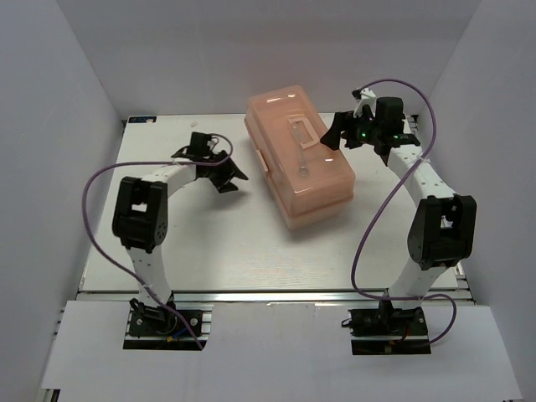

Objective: Sort the tools into containers

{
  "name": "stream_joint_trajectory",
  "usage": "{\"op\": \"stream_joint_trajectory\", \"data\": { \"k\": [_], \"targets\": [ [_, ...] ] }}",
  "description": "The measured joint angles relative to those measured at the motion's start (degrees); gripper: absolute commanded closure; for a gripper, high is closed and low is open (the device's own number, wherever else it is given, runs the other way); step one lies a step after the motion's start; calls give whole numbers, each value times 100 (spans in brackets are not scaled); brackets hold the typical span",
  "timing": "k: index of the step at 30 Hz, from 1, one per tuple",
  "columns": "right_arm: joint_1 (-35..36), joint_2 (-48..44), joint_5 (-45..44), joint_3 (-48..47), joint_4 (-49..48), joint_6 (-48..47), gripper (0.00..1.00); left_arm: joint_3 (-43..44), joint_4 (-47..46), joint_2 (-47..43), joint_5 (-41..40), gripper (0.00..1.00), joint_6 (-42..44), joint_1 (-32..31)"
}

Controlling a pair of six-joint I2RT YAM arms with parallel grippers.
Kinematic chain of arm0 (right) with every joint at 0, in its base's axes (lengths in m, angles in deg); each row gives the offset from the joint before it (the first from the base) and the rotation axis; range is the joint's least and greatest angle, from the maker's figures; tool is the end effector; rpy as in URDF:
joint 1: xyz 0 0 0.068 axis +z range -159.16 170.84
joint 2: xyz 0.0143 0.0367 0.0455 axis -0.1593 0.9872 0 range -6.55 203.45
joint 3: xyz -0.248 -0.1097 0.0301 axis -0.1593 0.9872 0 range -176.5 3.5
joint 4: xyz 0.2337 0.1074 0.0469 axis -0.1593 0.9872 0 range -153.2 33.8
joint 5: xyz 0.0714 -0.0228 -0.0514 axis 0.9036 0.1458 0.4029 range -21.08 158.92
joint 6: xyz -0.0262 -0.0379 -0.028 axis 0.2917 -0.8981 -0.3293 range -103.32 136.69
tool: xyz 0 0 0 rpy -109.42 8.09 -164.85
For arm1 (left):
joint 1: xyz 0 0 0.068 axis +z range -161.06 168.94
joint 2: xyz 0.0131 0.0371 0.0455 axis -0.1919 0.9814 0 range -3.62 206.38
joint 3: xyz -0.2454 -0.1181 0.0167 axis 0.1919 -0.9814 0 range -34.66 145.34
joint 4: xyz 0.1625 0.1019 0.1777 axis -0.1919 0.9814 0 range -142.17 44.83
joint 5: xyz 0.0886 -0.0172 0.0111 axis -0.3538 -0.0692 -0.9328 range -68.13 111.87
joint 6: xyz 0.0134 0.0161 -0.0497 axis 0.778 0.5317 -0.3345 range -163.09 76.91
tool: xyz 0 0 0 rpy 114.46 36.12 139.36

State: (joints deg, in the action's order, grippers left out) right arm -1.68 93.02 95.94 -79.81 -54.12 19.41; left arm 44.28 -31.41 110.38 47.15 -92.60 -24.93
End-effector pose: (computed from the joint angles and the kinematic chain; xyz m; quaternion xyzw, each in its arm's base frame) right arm 0.4058 0.0697 0.3177 -0.1590 0.8157 0.2429 0.5004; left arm 0.4061 -0.1159 0.1751 -0.2243 0.9076 -0.3286 0.1342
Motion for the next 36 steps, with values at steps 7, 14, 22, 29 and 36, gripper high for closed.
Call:
{"op": "stream_joint_trajectory", "data": {
  "k": [7, 14, 22, 29, 36],
  "targets": [
    [-404, -26, 380, -96, 280, -208, 11, -879, 17, -1497, -455, 39, 352, 732],
    [-629, -463, 573, 208, 385, -538, 11, -1611, -367, -2490, -428, 39, 494, 599],
    [-625, 306, 1038, -809, 1388, -1357, 15, -2308, -361, -3244, -387, 39, 522, 597],
    [-584, 664, 1443, -1274, 1895, -1775, 30, -2575, -269, -4148, -389, 39, 601, 597],
    [-546, 879, 1530, -1775, 2435, -2586, 42, -2796, -22, -4813, -468, 38, 621, 597]
  ]
}}
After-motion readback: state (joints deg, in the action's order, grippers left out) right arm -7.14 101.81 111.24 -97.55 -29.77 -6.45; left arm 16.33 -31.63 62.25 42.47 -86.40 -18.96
